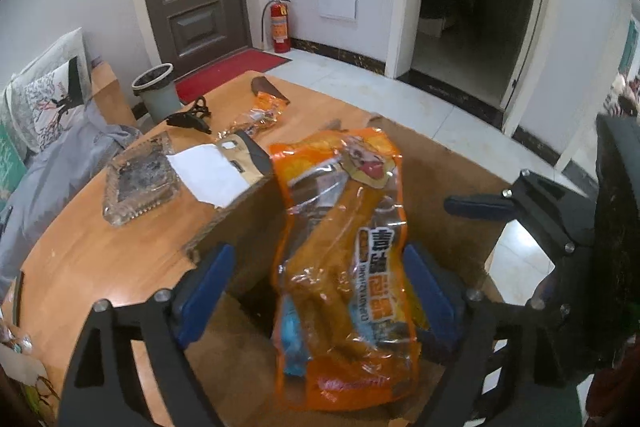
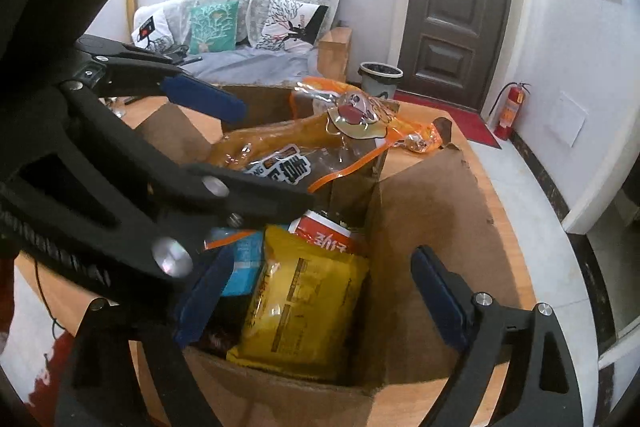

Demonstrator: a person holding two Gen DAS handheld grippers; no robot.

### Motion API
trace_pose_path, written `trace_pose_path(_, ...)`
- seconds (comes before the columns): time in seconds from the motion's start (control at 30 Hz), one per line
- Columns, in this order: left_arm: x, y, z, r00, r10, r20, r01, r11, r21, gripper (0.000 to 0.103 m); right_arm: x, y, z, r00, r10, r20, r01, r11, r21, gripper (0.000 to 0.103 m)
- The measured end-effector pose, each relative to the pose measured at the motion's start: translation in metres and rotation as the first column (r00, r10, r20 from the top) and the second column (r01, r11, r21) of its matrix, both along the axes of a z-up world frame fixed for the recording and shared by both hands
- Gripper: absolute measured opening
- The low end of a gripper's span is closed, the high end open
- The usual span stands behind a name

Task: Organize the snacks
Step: 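Carry the sausage pack and yellow pack into the box and open both grippers, then lift both tools up out of the box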

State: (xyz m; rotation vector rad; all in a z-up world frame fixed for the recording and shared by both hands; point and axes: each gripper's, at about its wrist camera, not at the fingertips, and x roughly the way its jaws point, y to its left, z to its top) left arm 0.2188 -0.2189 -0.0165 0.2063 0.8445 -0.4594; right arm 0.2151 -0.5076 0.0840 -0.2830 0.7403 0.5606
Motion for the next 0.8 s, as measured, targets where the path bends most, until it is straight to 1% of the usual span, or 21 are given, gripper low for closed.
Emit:
trace_pose_path(0.03,-0.003,0.004,0.003,1.000,0.009,0.008,-0.009,1.000,-0.015,0.094,-0.002,-0.002,0.001,1.000,0.000,-0.001,0.000,1.000,0.003,0.089)
trace_pose_path(0.13,-0.011,0.012,0.013,0.999,0.025,0.035,-0.023,0.999,-0.039,0.101,-0.006,-0.007,0.006,0.999,-0.029,0.022,0.029,0.999,-0.019,0.089)
trace_pose_path(0.27,-0.022,0.019,0.024,0.997,0.044,0.067,-0.042,0.999,-0.035,0.101,-0.015,-0.011,0.017,0.994,-0.076,0.077,0.081,0.995,-0.065,0.089)
trace_pose_path(0.37,-0.033,0.027,0.032,0.994,0.062,0.087,-0.057,0.997,-0.056,0.101,-0.017,-0.013,0.025,0.991,-0.099,0.087,0.104,0.993,-0.053,0.089)
trace_pose_path(0.47,-0.047,0.037,0.043,0.989,0.087,0.120,-0.078,0.994,-0.074,0.101,-0.022,-0.012,0.033,0.991,-0.098,0.093,0.100,0.995,-0.021,0.090)
trace_pose_path(0.67,-0.083,0.064,0.065,0.965,0.161,0.207,-0.137,0.982,-0.127,0.102,-0.035,-0.003,0.050,0.993,-0.062,0.103,0.059,0.997,0.040,0.090)
trace_pose_path(0.73,-0.094,0.074,0.071,0.952,0.200,0.232,-0.169,0.975,-0.147,0.102,-0.039,0.000,0.058,0.992,-0.051,0.115,0.042,0.996,0.077,0.090)
trace_pose_path(0.8,-0.107,0.087,0.075,0.927,0.262,0.269,-0.225,0.961,-0.160,0.102,-0.042,0.002,0.064,0.990,-0.035,0.135,0.019,0.993,0.116,0.090)
